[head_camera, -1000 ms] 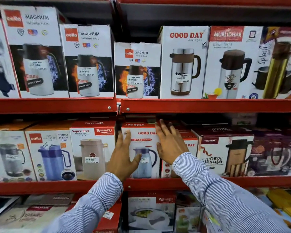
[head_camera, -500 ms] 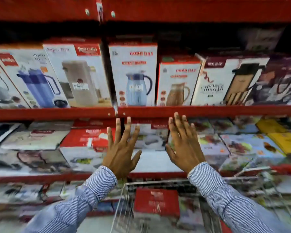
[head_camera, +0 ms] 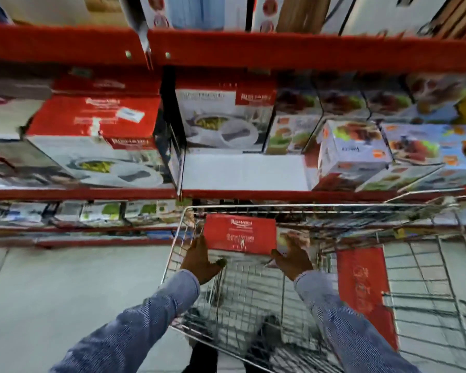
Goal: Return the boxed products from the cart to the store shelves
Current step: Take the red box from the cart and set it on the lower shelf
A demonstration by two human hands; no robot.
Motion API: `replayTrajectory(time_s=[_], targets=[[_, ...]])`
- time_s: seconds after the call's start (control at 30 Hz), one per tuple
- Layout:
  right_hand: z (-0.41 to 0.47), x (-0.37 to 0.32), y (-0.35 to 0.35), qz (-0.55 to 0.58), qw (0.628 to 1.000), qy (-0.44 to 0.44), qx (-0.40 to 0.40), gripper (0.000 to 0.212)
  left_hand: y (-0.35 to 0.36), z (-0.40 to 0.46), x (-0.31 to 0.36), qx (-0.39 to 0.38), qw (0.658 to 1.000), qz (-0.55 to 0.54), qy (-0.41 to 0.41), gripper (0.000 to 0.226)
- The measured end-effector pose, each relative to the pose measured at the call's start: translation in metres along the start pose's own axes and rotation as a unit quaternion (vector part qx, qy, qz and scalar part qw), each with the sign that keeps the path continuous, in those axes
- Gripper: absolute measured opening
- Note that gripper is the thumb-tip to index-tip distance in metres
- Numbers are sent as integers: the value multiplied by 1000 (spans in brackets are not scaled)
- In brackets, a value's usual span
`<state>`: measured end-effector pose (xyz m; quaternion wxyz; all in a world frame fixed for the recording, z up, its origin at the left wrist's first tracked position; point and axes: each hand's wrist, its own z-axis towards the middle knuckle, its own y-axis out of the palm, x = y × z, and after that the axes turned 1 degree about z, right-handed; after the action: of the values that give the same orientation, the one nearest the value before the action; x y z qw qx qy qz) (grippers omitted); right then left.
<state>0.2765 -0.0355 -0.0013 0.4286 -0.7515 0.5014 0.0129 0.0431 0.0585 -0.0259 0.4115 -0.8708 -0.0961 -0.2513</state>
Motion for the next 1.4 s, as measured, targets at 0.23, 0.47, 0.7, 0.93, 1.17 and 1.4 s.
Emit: replayTrajectory(time_s=[0.23,0.47,0.7,0.93,1.17,1.4], targets=[[48,29,32,194,974,74,-92,28,18,28,-14,-43,971,-204,-118,91],[35,22,16,261,958,95,-73,15,3,27,-11,-51,969,-195,-141,73],[-58,-22,-56,286,958,-7,30,23,-63,-52,26,80,984,-133,-82,29],[-105,-75,-123,273,947,-112,123,45,-138,-108,74,241,963,-117,7,51],[-109,-114,-160,259,918,-220,206,44,-194,-117,107,382,910,-148,55,43],[-95,-141,-165,279,908,-238,202,11,-208,-96,122,401,890,-216,28,24]])
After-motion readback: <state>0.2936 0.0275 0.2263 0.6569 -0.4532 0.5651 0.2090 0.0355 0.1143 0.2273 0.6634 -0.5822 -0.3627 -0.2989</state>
